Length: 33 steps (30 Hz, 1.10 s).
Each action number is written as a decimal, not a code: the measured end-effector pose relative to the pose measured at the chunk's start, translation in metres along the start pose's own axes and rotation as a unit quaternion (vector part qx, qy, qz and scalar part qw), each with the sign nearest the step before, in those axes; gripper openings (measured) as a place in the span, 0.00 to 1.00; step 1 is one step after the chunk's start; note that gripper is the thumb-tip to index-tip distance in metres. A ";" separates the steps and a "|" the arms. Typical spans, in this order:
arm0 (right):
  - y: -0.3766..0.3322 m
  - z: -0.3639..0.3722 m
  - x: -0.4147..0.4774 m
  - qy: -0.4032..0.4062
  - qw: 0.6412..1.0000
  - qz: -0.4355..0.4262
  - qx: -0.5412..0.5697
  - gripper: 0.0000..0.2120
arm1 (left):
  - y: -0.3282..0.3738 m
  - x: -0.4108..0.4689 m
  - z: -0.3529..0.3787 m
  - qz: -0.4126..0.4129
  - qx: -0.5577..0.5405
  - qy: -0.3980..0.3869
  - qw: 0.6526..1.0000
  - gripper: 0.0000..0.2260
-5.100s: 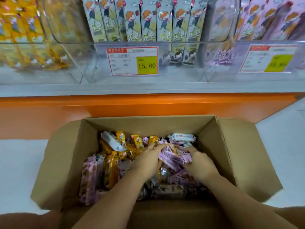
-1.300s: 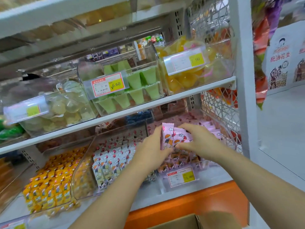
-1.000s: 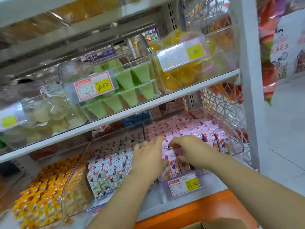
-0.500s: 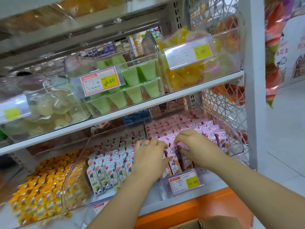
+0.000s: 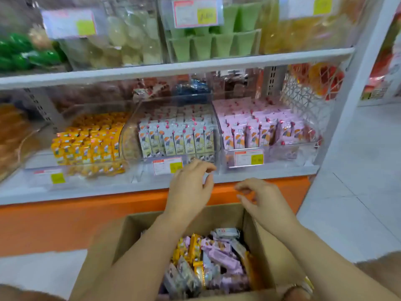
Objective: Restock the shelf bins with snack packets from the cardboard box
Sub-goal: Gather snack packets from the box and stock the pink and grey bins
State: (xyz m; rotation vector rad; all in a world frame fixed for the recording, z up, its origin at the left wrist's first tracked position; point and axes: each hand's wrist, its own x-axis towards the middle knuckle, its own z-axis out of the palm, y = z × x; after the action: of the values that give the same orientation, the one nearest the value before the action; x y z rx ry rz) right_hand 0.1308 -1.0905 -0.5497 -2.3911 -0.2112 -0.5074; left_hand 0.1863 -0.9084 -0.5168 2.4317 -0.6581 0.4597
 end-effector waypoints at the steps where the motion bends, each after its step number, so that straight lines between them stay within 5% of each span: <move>1: 0.000 0.010 -0.009 -0.022 1.000 0.011 -0.009 0.09 | -0.011 -0.014 0.003 -0.026 -0.005 -0.016 1.000 0.09; 13: 0.042 0.127 -0.056 -0.351 0.917 0.174 -0.079 0.14 | -0.146 -0.141 0.068 -0.307 0.002 -0.168 0.937 0.10; 19: 0.072 0.177 -0.065 -0.388 0.898 0.181 -0.103 0.28 | -0.169 -0.163 0.080 -0.331 0.130 -0.129 0.926 0.13; 33: 0.097 0.237 -0.064 -0.410 0.849 0.222 -0.249 0.24 | -0.182 -0.168 0.099 -0.341 0.204 -0.177 0.901 0.11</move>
State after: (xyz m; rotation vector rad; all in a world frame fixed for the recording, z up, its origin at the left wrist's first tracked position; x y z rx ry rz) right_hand 0.1715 -1.0115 -0.7979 -2.8937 0.1357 0.8000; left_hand 0.1656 -0.7795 -0.7495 2.9548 0.2171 -0.1581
